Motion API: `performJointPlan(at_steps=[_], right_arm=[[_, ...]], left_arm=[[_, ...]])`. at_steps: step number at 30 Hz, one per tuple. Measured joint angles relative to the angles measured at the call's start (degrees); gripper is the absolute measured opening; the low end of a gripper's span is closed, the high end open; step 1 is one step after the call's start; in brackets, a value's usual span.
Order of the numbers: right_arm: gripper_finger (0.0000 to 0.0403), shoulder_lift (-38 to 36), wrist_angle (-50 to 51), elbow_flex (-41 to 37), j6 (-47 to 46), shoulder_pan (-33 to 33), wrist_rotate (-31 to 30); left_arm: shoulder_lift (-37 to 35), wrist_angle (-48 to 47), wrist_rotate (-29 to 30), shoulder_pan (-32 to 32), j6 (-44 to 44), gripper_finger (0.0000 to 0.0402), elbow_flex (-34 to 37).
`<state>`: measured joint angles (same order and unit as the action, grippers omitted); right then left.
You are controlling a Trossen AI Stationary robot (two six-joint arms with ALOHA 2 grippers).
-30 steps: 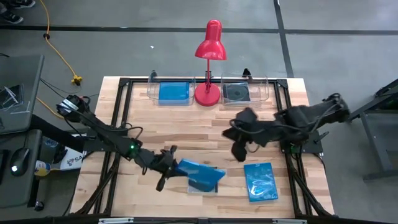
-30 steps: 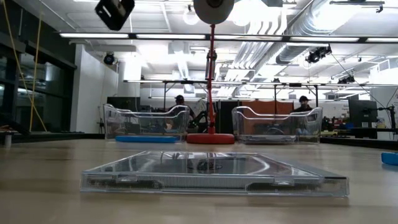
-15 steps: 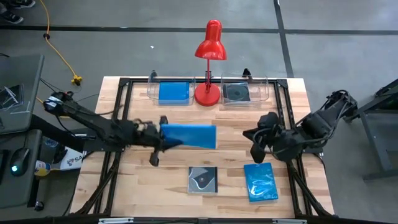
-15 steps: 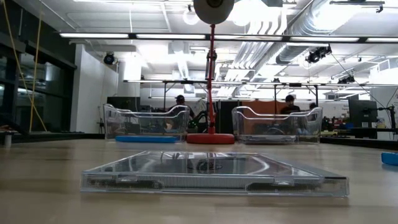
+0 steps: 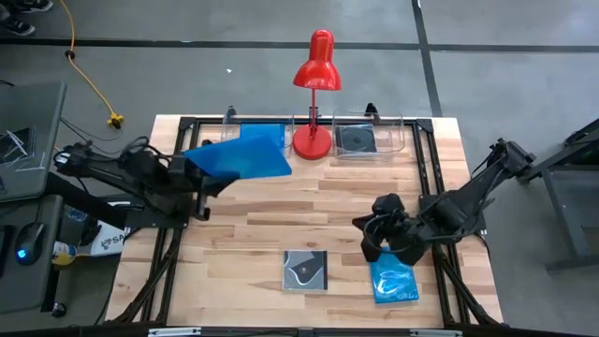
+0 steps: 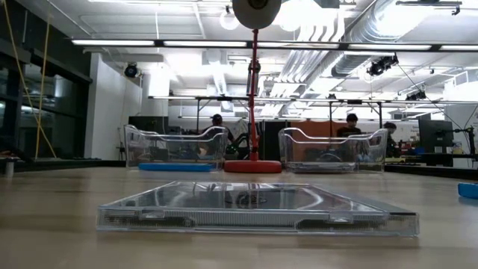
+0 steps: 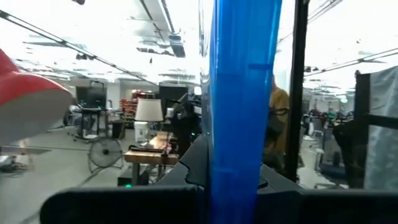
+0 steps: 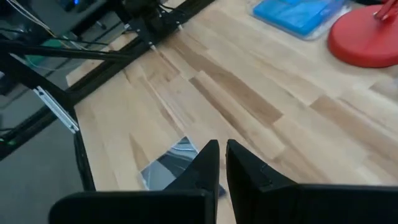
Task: Pick & place jewel cases by type
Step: Put the left blue cd case into the left transparent bin
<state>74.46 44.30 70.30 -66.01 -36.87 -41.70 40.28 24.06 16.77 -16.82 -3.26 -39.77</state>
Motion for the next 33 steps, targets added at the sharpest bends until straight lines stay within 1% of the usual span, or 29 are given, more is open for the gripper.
performJointPlan(at_steps=[3,9,12,14,18,21,23,26,29,31,33], right_arm=[[0.0011,0.0,-6.06,-2.85,0.47,0.44,-0.21],[0.0011,0.0,-12.87,-6.44,0.4,1.72,-1.49],[0.0012,0.0,-14.16,-6.79,0.41,2.8,-1.49],[0.0012,0.0,-14.78,-6.79,0.46,3.53,-1.73],[0.0012,0.0,-16.67,-6.79,1.84,5.12,-2.57],[0.0012,0.0,-17.44,-6.79,1.99,6.34,-2.79],[0.0012,0.0,-18.18,-6.79,2.84,7.07,-2.79],[0.0012,0.0,-19.46,-6.79,3.85,8.16,-2.78],[0.0012,0.0,-21.01,-6.79,5.05,8.95,-2.63],[0.0012,0.0,-22.26,-6.79,5.96,9.38,-2.55],[0.0012,0.0,-23.19,-6.79,6.5,9.66,-2.55]], left_arm=[[-2.11,-1.98,1.25,-0.04,-1.19,0.0017,0.0],[-5.7,-6.83,4.86,-0.03,-1.28,0.0017,0.0],[-8.12,-9.65,7.27,-0.02,0.81,0.0017,-0.01],[-9.99,-14.44,10.27,-0.02,3.12,0.0017,-1.38],[-11.64,-32.67,16.08,0.0,5.7,0.0017,-9.3],[-10.99,-45.0,18.5,0.0,6.43,0.0017,-17.49],[-9.87,-51.3,20.02,0.0,5.95,0.0017,-22.69],[-7.99,-59.24,23.24,0.0,4.25,0.0017,-29.7],[-6.26,-65.95,28.0,-0.02,3.36,0.0017,-35.65],[-5.23,-68.62,30.06,-0.02,3.01,0.0017,-38.98],[-4.43,-69.24,30.7,-0.04,1.16,0.0017,-41.63]])
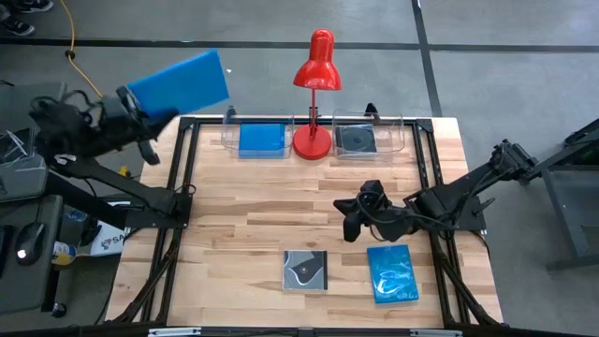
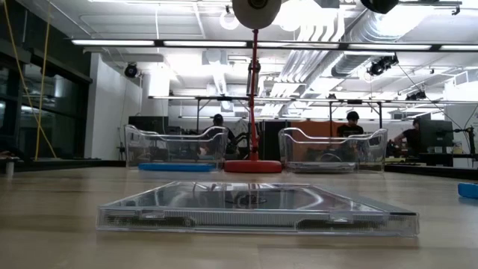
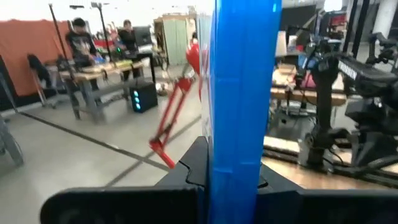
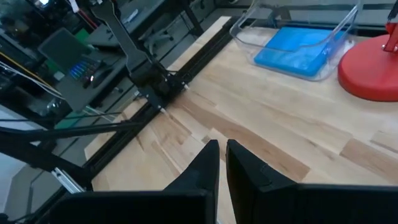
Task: Pick & place jewel cases by type
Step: Put the left blue cd case into the left transparent bin
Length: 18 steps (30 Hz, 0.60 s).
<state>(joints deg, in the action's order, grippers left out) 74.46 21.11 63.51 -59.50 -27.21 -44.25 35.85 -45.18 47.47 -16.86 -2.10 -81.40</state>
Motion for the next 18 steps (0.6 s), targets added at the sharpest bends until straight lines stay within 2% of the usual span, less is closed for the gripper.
performJointPlan(at_steps=[10,18], right_arm=[[0.0012,0.22,-2.27,0.0,0.46,0.23,0.01],[0.0012,0.92,-3.2,0.02,0.11,0.23,-0.17]], left_arm=[[5.44,0.02,1.11,-0.02,-8.4,0.0017,-13.33],[12.39,-0.01,2.58,-0.02,-17.47,0.0016,-23.96]])
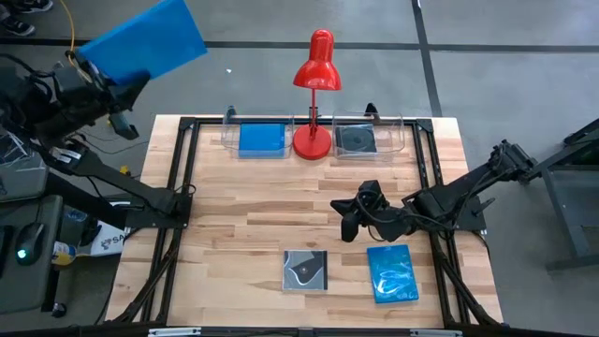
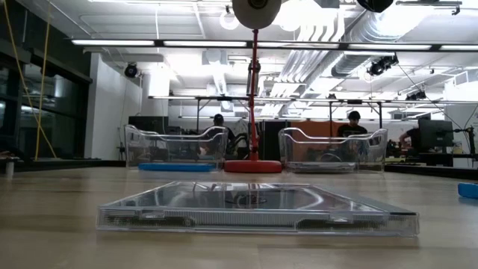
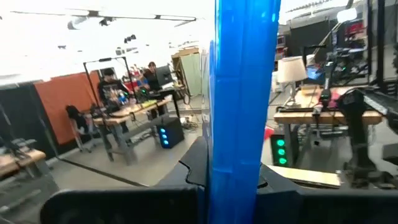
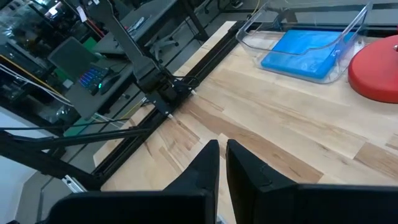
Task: Pick & place jewel cases by type
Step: Put the left blue cd case into the left transparent bin
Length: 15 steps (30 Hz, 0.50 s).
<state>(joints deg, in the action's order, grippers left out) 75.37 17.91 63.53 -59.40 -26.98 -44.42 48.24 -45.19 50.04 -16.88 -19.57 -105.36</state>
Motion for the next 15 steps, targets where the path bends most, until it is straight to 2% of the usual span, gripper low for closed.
performJointPlan(at_steps=[8,15], right_arm=[[0.0012,0.29,0.22,0.0,3.08,0.57,1.49],[0.0012,0.29,0.26,0.0,7.07,3.17,3.89]], left_arm=[[6.34,0.02,4.24,0.0,-7.96,0.0016,-9.72],[9.38,2.23,6.25,0.0,-11.3,0.0016,-14.82]])
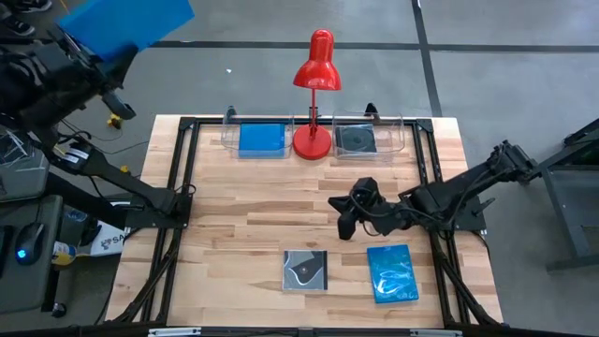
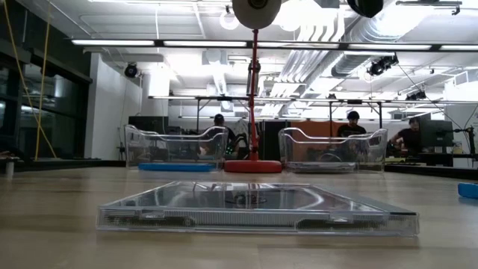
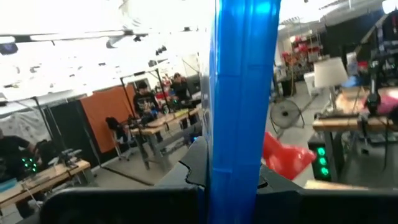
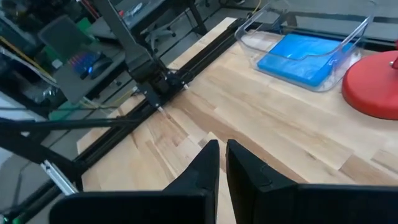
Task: Pick & place jewel cases by type
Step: Put the left blue cd case into the left transparent bin
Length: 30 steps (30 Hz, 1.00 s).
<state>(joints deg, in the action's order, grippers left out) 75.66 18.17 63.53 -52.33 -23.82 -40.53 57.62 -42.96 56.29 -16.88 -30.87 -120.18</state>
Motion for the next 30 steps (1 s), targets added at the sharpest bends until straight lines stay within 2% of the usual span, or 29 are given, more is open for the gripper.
performJointPlan(at_steps=[14,17,19,22,30], right_arm=[[0.0012,0.0,0.07,0.0,7.49,7.79,10.59],[0.0012,0.0,0.34,0.0,7.88,8.8,12.02],[0.0012,0.0,0.62,0.0,8.38,9.3,12.73],[0.0012,0.0,0.8,0.0,8.91,9.85,13.92],[0.0012,0.0,1.65,0.0,8.93,9.59,14.65]], left_arm=[[10.37,4.42,-0.45,0.02,-9.64,0.0016,-8.51],[13.41,4.43,-3.39,1.56,-10.93,0.0016,-11.02],[15.68,4.59,-6.31,5.46,-10.22,0.0016,-12.66],[18.61,4.04,-17.03,13.94,-5.42,0.0016,-14.46],[28.99,2.16,-57.95,45.35,14.03,0.0016,-14.47]])
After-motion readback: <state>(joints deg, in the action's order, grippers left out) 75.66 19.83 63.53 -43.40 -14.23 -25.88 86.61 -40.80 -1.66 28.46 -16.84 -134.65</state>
